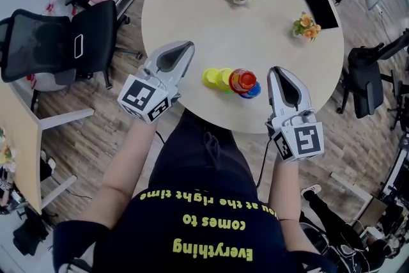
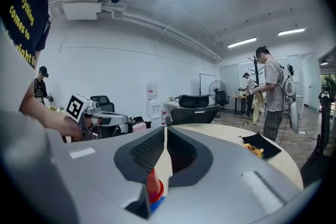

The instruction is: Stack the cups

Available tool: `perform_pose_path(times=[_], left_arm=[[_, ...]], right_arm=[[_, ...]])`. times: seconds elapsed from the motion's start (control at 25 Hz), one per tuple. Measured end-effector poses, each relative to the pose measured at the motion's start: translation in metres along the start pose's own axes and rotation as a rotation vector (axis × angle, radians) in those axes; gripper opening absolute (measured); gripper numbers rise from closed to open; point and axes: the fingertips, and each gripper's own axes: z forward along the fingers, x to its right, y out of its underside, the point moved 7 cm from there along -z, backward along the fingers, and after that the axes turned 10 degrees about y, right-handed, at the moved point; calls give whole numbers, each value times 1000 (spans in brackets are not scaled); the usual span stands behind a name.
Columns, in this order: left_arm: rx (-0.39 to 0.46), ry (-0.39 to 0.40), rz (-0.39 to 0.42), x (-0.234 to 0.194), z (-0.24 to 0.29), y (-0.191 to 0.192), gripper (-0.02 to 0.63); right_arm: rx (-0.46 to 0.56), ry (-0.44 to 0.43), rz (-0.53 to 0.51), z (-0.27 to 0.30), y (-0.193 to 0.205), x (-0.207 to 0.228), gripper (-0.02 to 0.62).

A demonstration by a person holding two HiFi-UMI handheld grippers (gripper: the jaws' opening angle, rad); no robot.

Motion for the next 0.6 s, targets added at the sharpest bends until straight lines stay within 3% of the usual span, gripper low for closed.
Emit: perform_pose_path(times=[0.04, 0.24, 0.6], left_arm=[[6, -4, 2, 0, 0, -3, 3], [44, -31, 16, 2, -2, -22, 4], [24, -84, 54, -1, -4, -45, 3]], right_arm=[[9, 14, 2, -2, -1, 2, 15], [32, 57, 17, -9, -5, 10, 12], [74, 98, 42, -19, -15, 19, 12]])
